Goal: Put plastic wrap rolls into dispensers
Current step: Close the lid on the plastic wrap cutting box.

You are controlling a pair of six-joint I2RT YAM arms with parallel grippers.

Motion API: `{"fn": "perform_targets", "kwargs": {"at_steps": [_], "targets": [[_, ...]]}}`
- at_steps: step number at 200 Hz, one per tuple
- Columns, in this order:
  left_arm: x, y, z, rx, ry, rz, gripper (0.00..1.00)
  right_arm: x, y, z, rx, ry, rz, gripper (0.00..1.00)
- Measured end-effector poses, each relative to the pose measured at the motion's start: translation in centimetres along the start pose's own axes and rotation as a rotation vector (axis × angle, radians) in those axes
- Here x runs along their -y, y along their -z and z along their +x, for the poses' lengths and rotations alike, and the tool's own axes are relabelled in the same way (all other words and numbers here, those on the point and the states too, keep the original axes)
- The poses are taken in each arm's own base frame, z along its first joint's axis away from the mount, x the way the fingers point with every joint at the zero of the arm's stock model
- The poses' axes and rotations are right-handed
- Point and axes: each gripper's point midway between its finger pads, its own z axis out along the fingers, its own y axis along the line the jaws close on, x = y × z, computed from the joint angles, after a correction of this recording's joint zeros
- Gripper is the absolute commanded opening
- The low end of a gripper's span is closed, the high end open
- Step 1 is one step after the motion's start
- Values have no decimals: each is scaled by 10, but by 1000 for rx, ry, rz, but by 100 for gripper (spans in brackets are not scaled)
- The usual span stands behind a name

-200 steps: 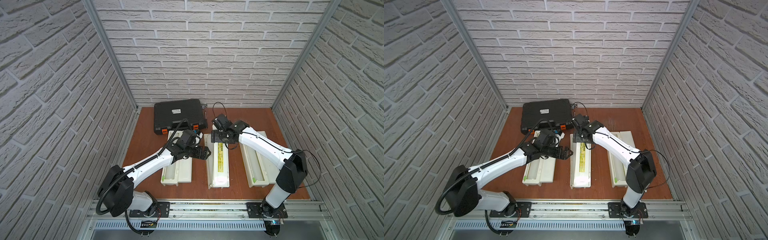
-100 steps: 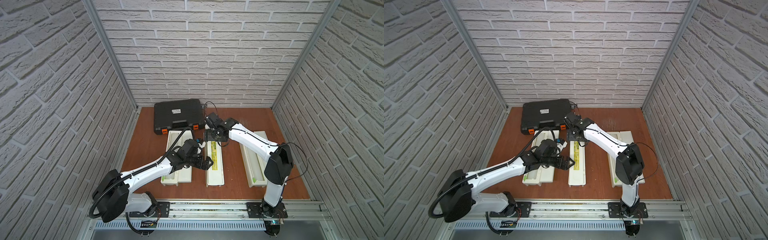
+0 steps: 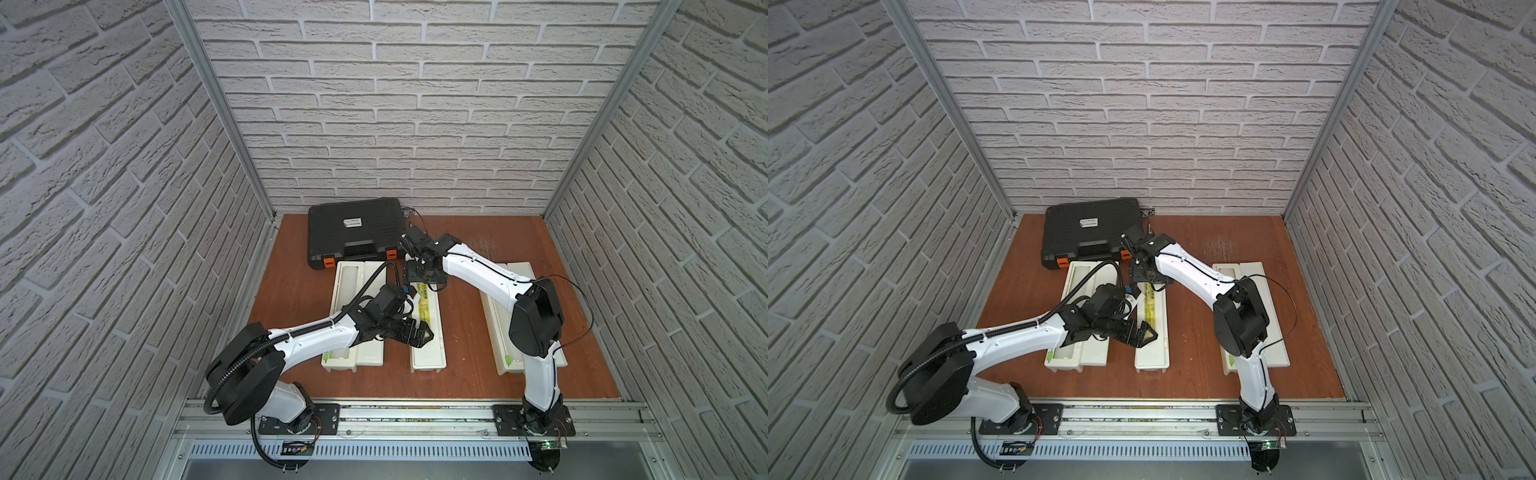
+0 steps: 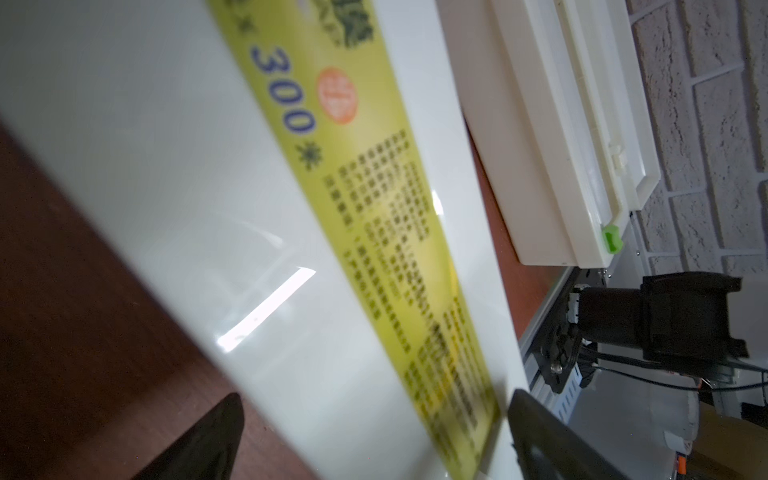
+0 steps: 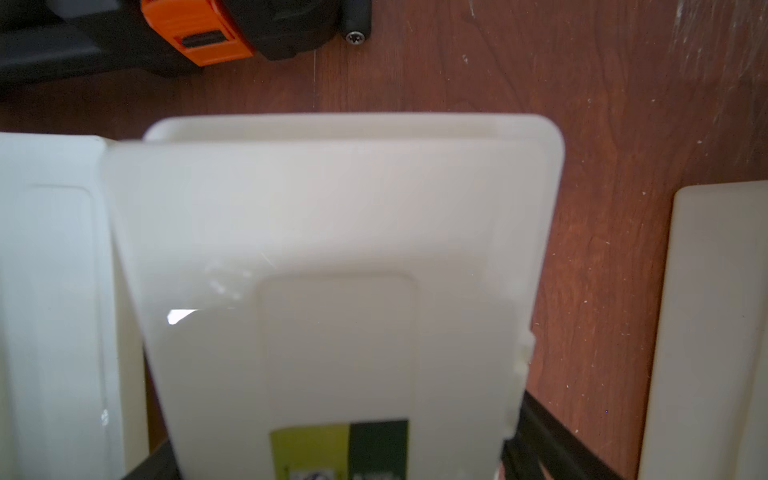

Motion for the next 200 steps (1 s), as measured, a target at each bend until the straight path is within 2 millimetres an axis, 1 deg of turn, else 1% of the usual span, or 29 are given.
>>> {"fn": "perform_targets", "kwargs": {"at_steps": [31,64,75,91,108,120,131,144,167,200], "targets": [[0,0,2,-7,-1,-3,98,0,-12,0,-22,-12,9,72],[-2,-4,7,-29,3,-4,90,5,-14,-2,-44,-52,-6,73],[0,-7,7,-44,7,5,88,9,-17,-1,-60,-64,-6,73],[3,-11,2,-54,7,20,85,15,-22,-2,-82,-80,-1,73],[8,-19,-3,-73,0,42,84,24,-28,0,-108,-90,14,73],[11,-24,-7,-82,-10,55,83,31,-30,-1,-122,-94,29,74],[14,-27,-10,-89,-18,67,80,36,-30,-2,-131,-94,39,74],[17,-30,-13,-95,-28,79,75,40,-29,-3,-141,-86,51,76],[17,-32,-14,-102,-20,85,66,43,-31,-3,-147,-65,72,84],[17,-33,-13,-107,-13,87,60,47,-33,-2,-148,-67,86,89]]}}
